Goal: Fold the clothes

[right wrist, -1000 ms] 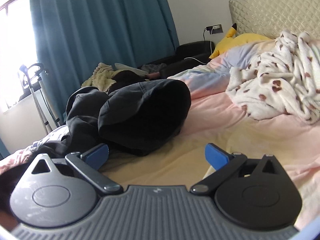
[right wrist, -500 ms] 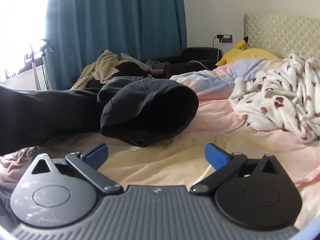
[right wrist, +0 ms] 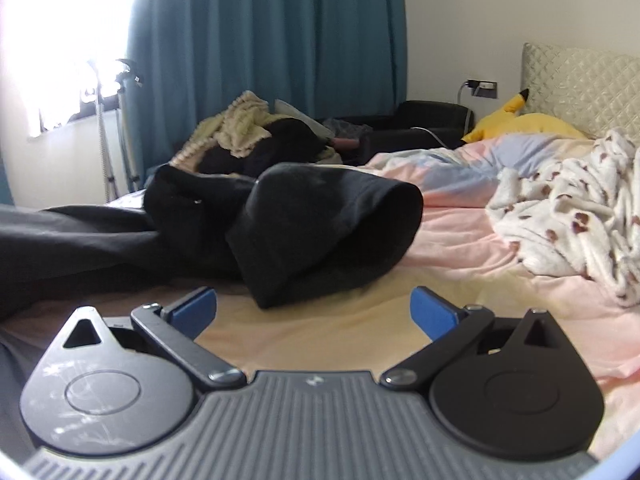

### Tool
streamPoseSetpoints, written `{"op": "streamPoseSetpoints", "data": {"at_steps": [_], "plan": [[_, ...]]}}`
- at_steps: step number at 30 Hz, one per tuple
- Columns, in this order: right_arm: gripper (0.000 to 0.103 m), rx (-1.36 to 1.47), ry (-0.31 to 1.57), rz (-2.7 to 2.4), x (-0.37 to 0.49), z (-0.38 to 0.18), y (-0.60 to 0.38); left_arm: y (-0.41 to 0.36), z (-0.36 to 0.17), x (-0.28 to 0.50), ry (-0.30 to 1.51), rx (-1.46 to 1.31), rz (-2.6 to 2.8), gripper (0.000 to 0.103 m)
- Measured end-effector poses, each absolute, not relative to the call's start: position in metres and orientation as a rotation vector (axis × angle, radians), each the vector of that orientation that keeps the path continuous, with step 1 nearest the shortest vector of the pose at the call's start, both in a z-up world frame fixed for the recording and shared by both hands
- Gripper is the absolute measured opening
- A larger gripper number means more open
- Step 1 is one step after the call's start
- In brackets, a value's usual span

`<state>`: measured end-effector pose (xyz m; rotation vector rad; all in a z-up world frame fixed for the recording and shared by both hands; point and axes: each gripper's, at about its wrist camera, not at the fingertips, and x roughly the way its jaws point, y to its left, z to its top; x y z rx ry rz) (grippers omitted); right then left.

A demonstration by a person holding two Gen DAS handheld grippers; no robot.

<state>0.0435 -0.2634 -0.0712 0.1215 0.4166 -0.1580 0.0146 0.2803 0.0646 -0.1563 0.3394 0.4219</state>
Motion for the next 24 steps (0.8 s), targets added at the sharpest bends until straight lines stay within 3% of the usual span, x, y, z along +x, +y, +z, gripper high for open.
{"op": "streamPoseSetpoints", "data": {"at_steps": [5, 8, 9, 10, 12, 17, 24], "plan": [[0.103, 0.115, 0.448, -0.103, 0.056, -0.074, -0.254, 0.305, 0.011, 0.007, 0.410, -0.120, 0.421, 0.013], [0.103, 0.108, 0.456, -0.080, 0.057, -0.075, -0.248, 0.301, 0.005, -0.003, 0.378, -0.146, 0.409, 0.022], [0.103, 0.107, 0.455, -0.074, 0.056, -0.074, -0.247, 0.299, 0.007, -0.006, 0.375, -0.140, 0.411, 0.039], [0.103, 0.108, 0.455, -0.068, 0.057, -0.074, -0.248, 0.296, 0.010, -0.009, 0.371, -0.134, 0.413, 0.069], [0.103, 0.117, 0.455, -0.061, 0.057, -0.074, -0.248, 0.291, 0.015, -0.016, 0.364, -0.123, 0.416, 0.094], [0.103, 0.133, 0.444, -0.047, 0.052, -0.071, -0.247, 0.272, 0.023, -0.044, 0.377, -0.058, 0.334, 0.094], [0.103, 0.128, 0.394, -0.012, 0.040, -0.059, -0.242, 0.183, 0.082, -0.061, 0.213, 0.117, 0.169, 0.096]]}}
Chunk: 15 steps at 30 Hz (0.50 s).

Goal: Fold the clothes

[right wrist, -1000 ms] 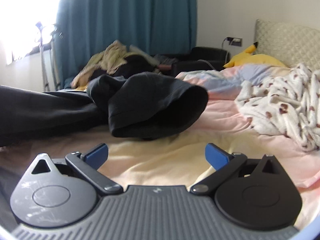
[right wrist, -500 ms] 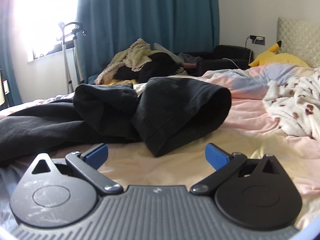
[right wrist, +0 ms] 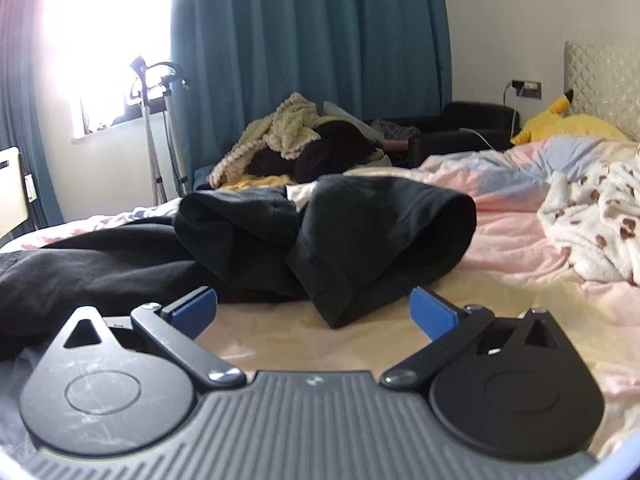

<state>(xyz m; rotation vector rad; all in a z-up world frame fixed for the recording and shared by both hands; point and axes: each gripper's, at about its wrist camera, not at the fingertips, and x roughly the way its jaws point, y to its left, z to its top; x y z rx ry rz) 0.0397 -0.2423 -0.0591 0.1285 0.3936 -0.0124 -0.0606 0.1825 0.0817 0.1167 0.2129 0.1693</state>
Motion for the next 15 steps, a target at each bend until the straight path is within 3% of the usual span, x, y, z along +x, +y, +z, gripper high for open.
{"op": "streamPoseSetpoints", "data": {"at_steps": [6, 15], "plan": [[0.103, 0.173, 0.358, 0.035, 0.033, -0.046, -0.245, 0.095, 0.104, -0.043, 0.159, 0.007, -0.018, 0.098], [0.103, 0.200, 0.321, 0.057, 0.015, -0.038, -0.259, -0.008, 0.047, -0.013, 0.179, -0.099, -0.130, 0.098]]}}
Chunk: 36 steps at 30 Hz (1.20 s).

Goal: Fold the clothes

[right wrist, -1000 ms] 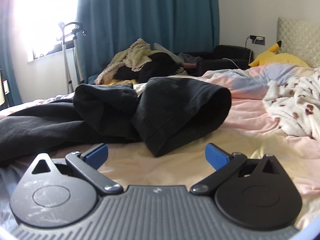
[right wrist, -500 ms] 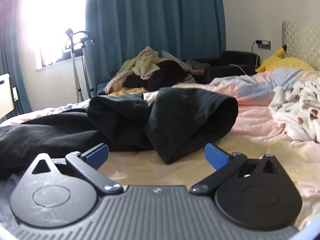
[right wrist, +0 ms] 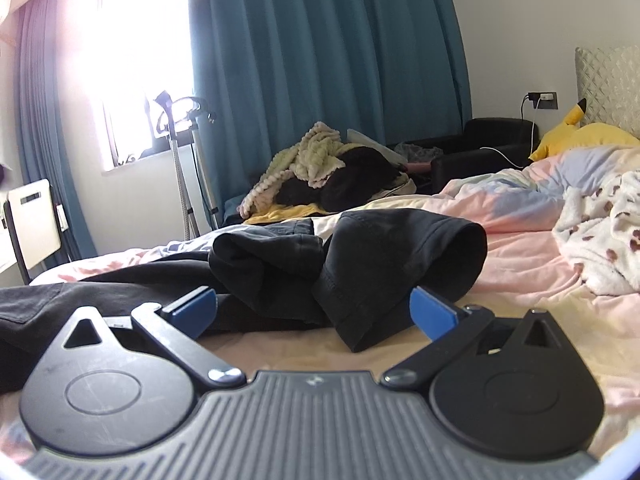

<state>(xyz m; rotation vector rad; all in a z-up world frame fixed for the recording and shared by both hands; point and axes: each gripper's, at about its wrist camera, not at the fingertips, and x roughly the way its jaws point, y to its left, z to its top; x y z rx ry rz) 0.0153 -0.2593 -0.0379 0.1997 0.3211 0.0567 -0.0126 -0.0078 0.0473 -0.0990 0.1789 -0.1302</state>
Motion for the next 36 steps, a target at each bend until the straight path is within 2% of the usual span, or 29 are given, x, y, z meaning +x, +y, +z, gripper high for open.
{"op": "streamPoseSetpoints", "data": {"at_steps": [6, 12, 14, 16, 23, 24, 25, 36], "plan": [[0.103, 0.245, 0.350, 0.058, 0.018, -0.042, -0.263, -0.016, 0.016, -0.016, 0.192, -0.085, -0.181, 0.098], [0.101, 0.313, 0.463, 0.028, 0.070, -0.057, -0.270, 0.000, 0.010, -0.017, 0.188, -0.104, -0.167, 0.098], [0.093, 0.325, 0.520, 0.025, 0.094, -0.067, -0.273, 0.003, 0.008, -0.015, 0.205, -0.123, -0.177, 0.098], [0.078, 0.312, 0.570, 0.013, 0.117, -0.080, -0.276, 0.007, 0.007, -0.011, 0.222, -0.137, -0.178, 0.098], [0.065, 0.213, 0.654, 0.009, 0.174, -0.124, -0.279, 0.016, -0.005, 0.004, 0.282, -0.158, -0.163, 0.098], [0.054, 0.201, 0.645, 0.010, 0.178, -0.125, -0.279, 0.017, -0.006, 0.006, 0.289, -0.164, -0.162, 0.098], [0.032, 0.192, 0.619, 0.014, 0.180, -0.123, -0.281, 0.018, -0.007, 0.008, 0.296, -0.169, -0.161, 0.098], [0.023, 0.402, 0.256, -0.231, 0.200, -0.071, -0.372, 0.024, -0.014, 0.017, 0.373, -0.194, -0.136, 0.098]]}}
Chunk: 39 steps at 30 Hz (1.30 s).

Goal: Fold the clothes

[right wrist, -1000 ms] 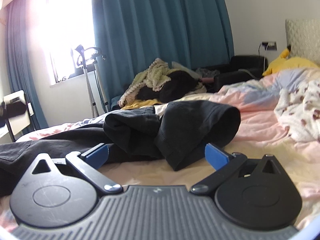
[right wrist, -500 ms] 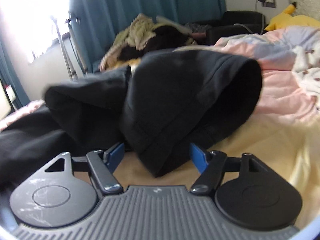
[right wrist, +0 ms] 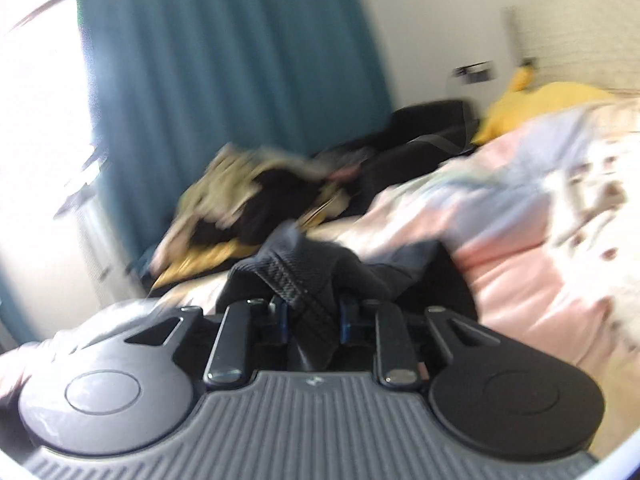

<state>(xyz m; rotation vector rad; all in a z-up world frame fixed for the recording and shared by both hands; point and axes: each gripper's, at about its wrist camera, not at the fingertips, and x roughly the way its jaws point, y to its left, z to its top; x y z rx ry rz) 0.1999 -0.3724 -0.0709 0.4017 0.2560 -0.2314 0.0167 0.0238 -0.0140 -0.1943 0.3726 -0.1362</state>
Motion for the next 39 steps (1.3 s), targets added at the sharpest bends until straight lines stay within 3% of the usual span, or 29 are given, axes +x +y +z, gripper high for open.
{"op": "streamPoseSetpoints", "data": {"at_steps": [6, 15, 20, 24, 30, 39], "plan": [[0.023, 0.379, 0.276, -0.326, 0.239, -0.093, -0.434, 0.017, -0.019, 0.021, 0.396, -0.177, -0.133, 0.098], [0.024, 0.516, 0.334, -0.375, 0.279, -0.155, -0.456, 0.007, -0.036, 0.052, 0.468, -0.162, -0.107, 0.098], [0.026, 0.507, 0.365, -0.367, 0.283, -0.157, -0.455, 0.006, -0.040, 0.056, 0.473, -0.145, -0.103, 0.098], [0.036, 0.501, 0.384, -0.358, 0.276, -0.150, -0.451, 0.009, -0.034, 0.046, 0.430, -0.155, -0.118, 0.098], [0.089, 0.398, 0.414, -0.279, 0.239, -0.125, -0.433, 0.013, -0.021, 0.028, 0.369, -0.175, -0.122, 0.098], [0.089, 0.413, 0.388, -0.121, 0.209, -0.082, -0.381, 0.018, -0.009, 0.006, 0.323, -0.206, -0.159, 0.098]]}}
